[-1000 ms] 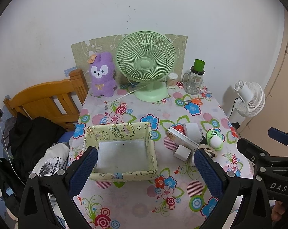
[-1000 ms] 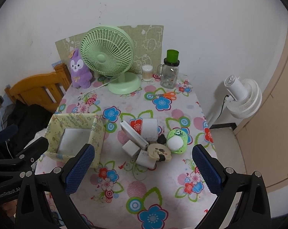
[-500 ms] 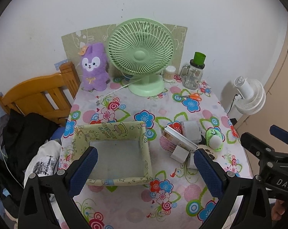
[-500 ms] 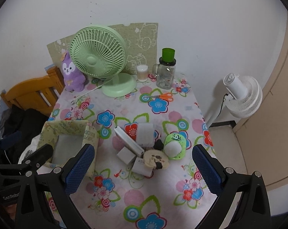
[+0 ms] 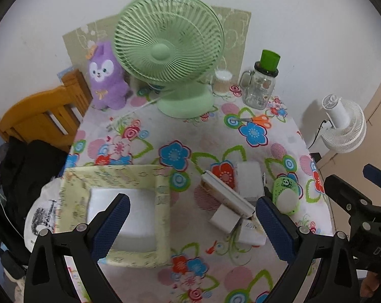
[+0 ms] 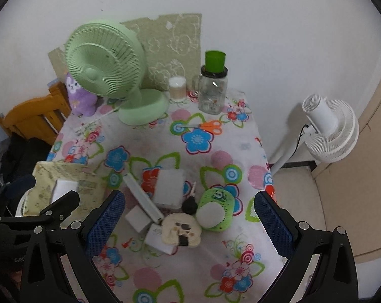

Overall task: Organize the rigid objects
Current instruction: 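Move both tools toward the white remote and white puck, then grasp the white remote with the left tool while the right tool grasps the white puck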

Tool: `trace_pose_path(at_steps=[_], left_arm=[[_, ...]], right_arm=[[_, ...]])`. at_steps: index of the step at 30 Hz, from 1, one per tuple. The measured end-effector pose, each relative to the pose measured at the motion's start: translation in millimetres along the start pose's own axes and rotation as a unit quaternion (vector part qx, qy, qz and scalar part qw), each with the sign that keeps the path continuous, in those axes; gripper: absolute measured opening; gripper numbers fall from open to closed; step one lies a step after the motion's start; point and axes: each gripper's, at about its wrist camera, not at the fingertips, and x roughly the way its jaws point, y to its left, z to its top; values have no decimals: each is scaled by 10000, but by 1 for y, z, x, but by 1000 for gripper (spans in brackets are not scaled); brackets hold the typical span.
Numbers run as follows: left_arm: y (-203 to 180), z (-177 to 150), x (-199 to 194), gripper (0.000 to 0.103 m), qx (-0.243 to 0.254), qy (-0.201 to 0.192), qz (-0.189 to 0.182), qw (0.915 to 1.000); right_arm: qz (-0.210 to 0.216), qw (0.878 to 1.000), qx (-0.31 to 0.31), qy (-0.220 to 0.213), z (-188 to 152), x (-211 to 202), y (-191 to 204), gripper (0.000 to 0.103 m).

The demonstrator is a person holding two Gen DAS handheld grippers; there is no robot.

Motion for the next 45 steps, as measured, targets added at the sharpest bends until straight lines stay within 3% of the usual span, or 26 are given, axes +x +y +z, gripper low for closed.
trace_pose_path(at_steps=[6,15,24,32,38,41,45], left_arm=[[-23,7,37,101,223,239,176,9993],[-38,8,83,100,48,739,222,9970],[-52,1,119,99,184,1063,488,9930],[-50,-2,150,96,13,1427,438,9888],[-48,-5,160,86,-93,1530,308,9877],[-54,-7,161,80,98,1548,354,9873],[-57,-5,159,64,118,1568,150,9874]], right_arm=[[-21,9997,118,201,4,35,-21,103],[-44,9982,226,551,-3,81,-44,103],[-155,9950,187,972,-16,119,-52,102],[-165,9911,94,1315,-29,147,-50,102],[-160,9874,76,1574,-38,165,-49,98],[-157,9853,121,1697,-42,172,-50,95],[-90,9824,159,1860,-47,180,-48,85]])
